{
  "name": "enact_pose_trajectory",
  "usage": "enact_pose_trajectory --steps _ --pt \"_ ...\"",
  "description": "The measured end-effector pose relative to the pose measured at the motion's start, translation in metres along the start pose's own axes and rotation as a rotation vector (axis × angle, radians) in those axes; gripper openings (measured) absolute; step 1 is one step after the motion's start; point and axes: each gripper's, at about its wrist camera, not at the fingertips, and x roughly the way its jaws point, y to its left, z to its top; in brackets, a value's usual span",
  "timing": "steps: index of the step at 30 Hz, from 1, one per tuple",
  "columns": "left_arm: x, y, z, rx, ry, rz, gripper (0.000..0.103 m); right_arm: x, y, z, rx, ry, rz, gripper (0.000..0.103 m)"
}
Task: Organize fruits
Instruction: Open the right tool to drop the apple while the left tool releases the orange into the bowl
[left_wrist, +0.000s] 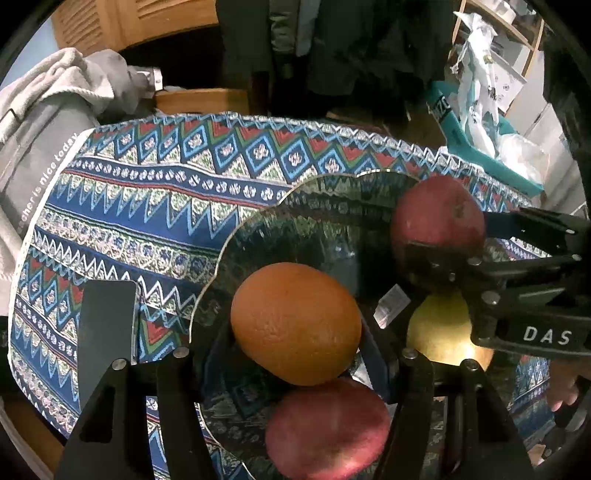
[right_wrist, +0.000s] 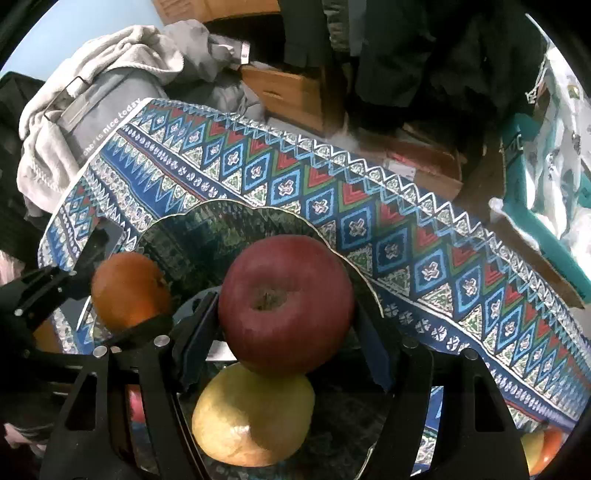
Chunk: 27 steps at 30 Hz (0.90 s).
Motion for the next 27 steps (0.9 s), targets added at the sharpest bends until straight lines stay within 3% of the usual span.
enact_pose_trajectory --steps 7,15,27 --pt "0.007 -0.002 -0.003 0.005 0.030 0.017 0.066 0.009 0.005 -0.006 -0.027 0.034 0.013 0.072" --pt "-0.011 -0.010 0.000 0.046 -0.018 0.036 0.066 -0.007 0.002 -0.008 -0.010 -0.010 0.028 0.072" --pt "-0.043 -0.019 -0.001 0.041 -0.063 0.004 0.067 -0.046 -0.011 -0.016 0.030 -0.073 0.001 0.072"
